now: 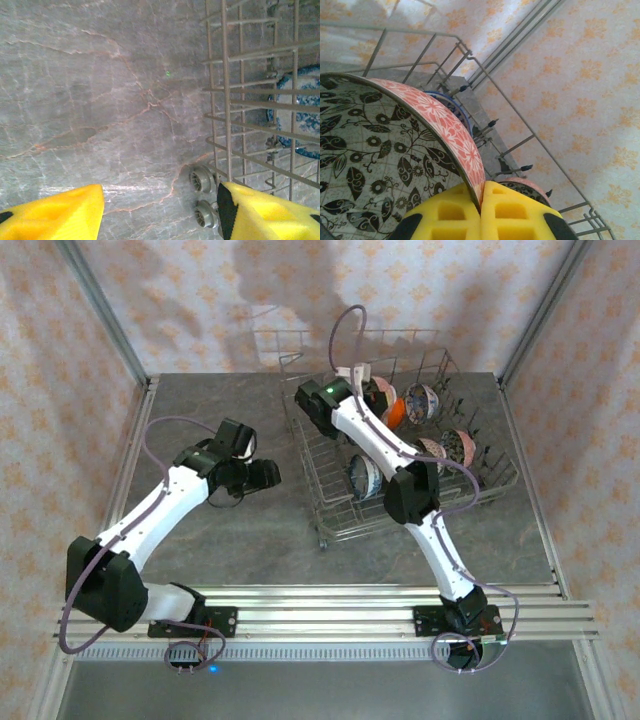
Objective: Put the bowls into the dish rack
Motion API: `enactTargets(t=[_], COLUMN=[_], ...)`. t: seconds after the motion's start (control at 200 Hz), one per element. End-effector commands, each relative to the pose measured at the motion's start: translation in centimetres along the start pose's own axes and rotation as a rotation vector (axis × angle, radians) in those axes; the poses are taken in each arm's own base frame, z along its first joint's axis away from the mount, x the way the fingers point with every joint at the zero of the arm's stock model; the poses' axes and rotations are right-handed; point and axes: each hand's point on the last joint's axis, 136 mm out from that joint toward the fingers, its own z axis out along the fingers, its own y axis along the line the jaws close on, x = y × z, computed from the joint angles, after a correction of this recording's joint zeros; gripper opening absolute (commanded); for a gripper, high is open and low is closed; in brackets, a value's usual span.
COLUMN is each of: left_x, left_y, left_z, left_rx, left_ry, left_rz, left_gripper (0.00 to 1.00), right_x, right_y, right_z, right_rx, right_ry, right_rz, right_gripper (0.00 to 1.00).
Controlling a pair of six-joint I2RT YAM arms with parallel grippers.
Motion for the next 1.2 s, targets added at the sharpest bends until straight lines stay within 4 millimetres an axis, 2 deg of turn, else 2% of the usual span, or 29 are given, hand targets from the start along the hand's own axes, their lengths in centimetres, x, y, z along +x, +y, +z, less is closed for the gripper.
enactTargets(t=[0.0, 0.33, 0.661, 1.026, 1.196], left_x=[-0.4, -0.7, -0.8, -0.5, -0.3], left_y=[1.0, 0.8, 0.4, 0.3, 0.4], left_z=[-0.3, 0.4, 0.6, 0.9, 1.1], left_rx=[-0.032, -0.027, -0.008, 0.006, 0.008], left_ry=[-0.019, 0.000, 0.003, 0.014, 0.023], left_rz=[0.010, -0.014, -0.030, -0.036, -0.040], left_gripper=[0.63, 0.63, 0.63, 0.63, 0.63], right_x=[-0.8, -0.2, -0.2, -1.6, -1.2], right_y=[0.1, 2.2, 3.2, 2.7, 3.5], right_z=[-0.4, -0.2, -0.8, -2.7, -2.4], right_rx=[0.006, -0.007, -0.015, -0.010, 0.018], right_ry=[-0.031, -0.028, -0.045, -0.112, -0.132], right_rz=[0.059, 0.039, 0.065, 0.100, 0.058], right_gripper=[0.00, 0.00, 0.00, 0.00, 0.00])
